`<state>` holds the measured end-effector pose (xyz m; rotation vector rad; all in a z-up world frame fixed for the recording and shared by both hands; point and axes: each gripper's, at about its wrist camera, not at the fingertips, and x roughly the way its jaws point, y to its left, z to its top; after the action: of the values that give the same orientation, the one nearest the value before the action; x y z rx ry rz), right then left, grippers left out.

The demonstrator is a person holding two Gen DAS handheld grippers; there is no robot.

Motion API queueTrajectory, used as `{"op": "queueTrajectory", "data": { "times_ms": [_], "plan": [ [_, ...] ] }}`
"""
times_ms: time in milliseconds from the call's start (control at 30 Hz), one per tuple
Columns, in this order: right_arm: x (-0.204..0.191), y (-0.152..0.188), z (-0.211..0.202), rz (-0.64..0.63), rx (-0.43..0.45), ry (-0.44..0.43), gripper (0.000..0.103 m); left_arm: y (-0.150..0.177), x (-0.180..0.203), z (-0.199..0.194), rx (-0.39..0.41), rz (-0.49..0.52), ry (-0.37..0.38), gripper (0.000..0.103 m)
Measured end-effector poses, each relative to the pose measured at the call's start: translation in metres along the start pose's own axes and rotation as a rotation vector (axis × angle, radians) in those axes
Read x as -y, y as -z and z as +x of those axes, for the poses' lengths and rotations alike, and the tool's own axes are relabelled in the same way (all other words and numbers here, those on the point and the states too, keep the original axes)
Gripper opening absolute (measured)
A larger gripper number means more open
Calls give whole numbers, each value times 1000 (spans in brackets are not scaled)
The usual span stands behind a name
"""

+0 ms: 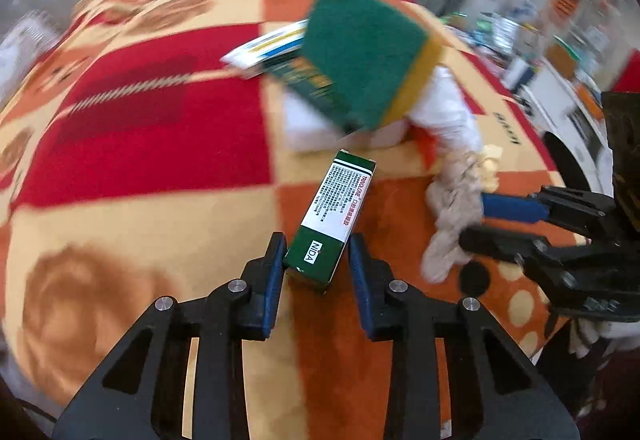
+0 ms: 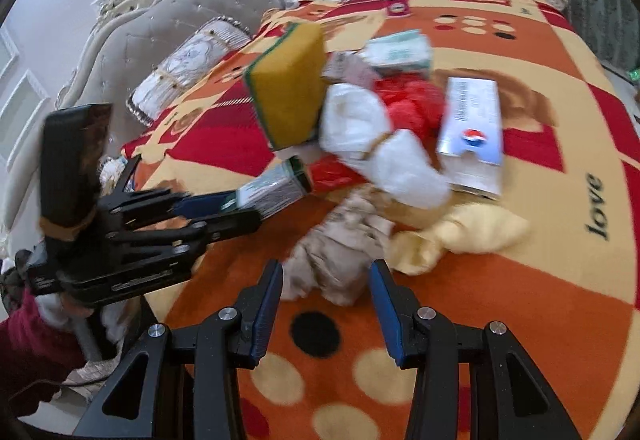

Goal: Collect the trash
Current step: 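Grasp the crumpled beige tissue with the right tool, then carry the green box and beige tissue in both tools over the bin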

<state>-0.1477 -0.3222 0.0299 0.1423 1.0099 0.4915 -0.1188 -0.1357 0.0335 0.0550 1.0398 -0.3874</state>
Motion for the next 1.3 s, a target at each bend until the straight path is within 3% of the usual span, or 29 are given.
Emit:
{"op": "queueTrajectory", "data": {
  "times_ms": [167, 267, 333, 467, 533, 600, 667, 900, 1300],
  "plan": [
    [-5, -8, 26, -16, 1, 101, 43, 13, -7, 2, -16, -68, 6, 30],
    [-1, -7, 28, -8, 33, 106, 42, 11, -4, 6, -9, -66, -3, 34],
    [1, -8, 28, -18, 34, 126, 33, 8, 0, 8, -14, -66, 3, 41],
    [4, -3, 14, -23, 39, 77, 27, 2, 6, 15, -10, -46, -6, 41],
    [4, 1, 6, -22, 51, 52, 27, 0, 9, 16, -7, -49, -3, 38],
    [4, 6, -5, -30, 58, 36, 27, -1, 11, 14, -5, -57, 11, 23],
    [6, 11, -16, -30, 67, 32, 27, -1, 17, 8, 6, -54, 10, 23],
    [27, 23, -54, 4, 118, 59, 27, -8, 55, -14, 60, -4, 53, 22],
    [94, 49, -126, 140, 230, 172, 27, -31, 154, -27, 93, 133, 192, 21]
  ]
}}
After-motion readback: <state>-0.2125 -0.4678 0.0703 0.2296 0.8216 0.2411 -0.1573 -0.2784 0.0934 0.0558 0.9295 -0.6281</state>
